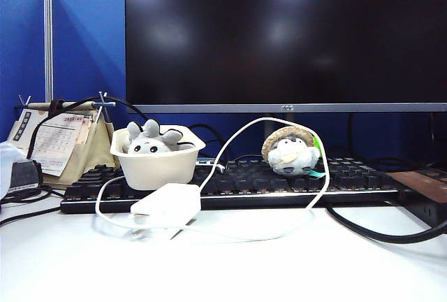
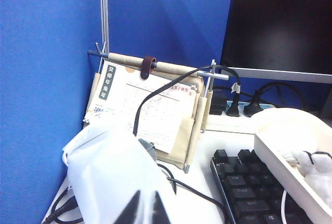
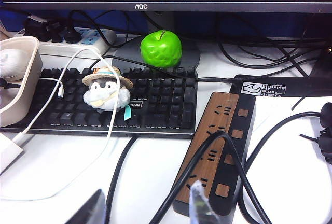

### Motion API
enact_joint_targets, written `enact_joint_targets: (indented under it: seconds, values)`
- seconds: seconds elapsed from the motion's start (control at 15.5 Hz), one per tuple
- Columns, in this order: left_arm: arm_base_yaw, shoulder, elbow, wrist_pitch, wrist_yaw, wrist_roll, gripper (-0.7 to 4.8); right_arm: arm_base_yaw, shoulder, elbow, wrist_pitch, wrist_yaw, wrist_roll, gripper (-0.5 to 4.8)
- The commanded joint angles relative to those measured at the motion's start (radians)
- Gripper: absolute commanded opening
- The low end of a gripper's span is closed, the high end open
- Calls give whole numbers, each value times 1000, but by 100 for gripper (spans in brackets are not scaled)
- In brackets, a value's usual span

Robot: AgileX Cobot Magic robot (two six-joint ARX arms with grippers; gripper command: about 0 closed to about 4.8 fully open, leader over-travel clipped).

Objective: Identity fluffy octopus among items on the table, put them into the paper lunch box.

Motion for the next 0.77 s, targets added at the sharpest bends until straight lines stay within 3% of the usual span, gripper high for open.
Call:
enact_joint_targets:
  seconds: [0.06,0.26,0.39,0.52,0.58,0.64,0.77]
  values:
    - [0,-2,0,13,0,0,30,0,0,2,15,17,-14,212]
    - [0,-2,0,13,0,0,30,0,0,0,168,145,-74,212]
    - [0,-2,0,13,0,0,30,-32,2,0,275,136,-82,212]
    - [0,-2,0,13,-1,0,30,-162,5,0,342,-17,-82,212]
    - [0,-2,0,13,0,0,30,-307,5,-1,361,-187,-82,212]
    - [0,-2,0,13,0,0,30,-393,5,-1,359,-268,-81,212]
    - [0,-2,0,13,-1,0,30,-499,5,-6,359,-342,-82,212]
